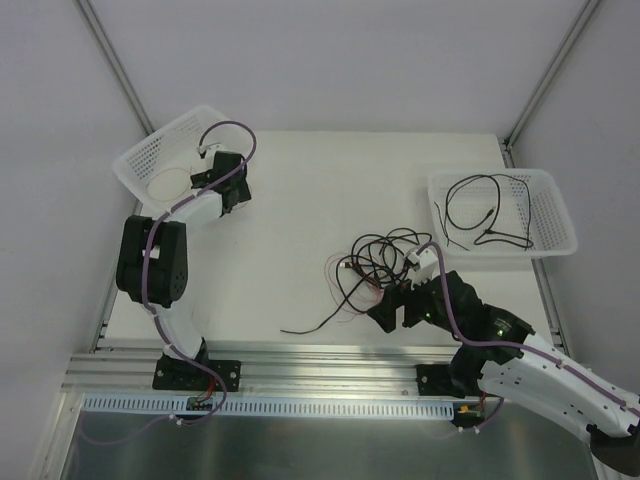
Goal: Untangle the cables
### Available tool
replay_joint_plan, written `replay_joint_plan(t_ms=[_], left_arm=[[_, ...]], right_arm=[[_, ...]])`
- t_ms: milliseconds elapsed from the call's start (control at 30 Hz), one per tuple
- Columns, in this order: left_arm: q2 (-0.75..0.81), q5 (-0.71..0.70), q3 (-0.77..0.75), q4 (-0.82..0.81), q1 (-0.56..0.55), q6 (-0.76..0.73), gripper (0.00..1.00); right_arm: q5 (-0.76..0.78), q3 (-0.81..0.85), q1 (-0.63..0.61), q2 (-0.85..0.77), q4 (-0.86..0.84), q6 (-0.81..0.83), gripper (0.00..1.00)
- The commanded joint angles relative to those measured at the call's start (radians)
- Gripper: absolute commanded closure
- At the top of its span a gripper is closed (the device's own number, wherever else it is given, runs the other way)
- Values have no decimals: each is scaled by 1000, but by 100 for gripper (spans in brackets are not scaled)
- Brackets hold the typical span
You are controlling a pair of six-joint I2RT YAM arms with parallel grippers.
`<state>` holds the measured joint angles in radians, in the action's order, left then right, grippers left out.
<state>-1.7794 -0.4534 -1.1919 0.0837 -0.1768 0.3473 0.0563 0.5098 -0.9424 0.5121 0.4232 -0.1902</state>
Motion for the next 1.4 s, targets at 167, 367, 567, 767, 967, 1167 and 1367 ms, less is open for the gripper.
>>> replay_joint_plan(t_ms=[167,367,567,767,967,1167,1367], left_arm=[[-81,-63,-95,-189,-1,-65,26],[-110,-76,-138,-193,-1,-163,36],[-146,-112,-150,-191,-6,-292,39],[-192,-148,-156,-194,-9,-338,51],[-236,-220,-175,-206,-13,-370,55],[-265,-251,-186,-240,-13,-381,57],[-290,-264,-186,-259,-15,-384,71]], right_arm=[[16,2,-4,3,-26,-9,7],[25,7,-6,-4,-14,1,7],[27,4,-6,-3,-20,8,7],[22,3,-6,-1,-23,3,7],[28,-2,-6,-6,-23,3,7],[30,-7,-6,-3,-29,1,7],[37,-14,-4,-14,-26,-2,7]])
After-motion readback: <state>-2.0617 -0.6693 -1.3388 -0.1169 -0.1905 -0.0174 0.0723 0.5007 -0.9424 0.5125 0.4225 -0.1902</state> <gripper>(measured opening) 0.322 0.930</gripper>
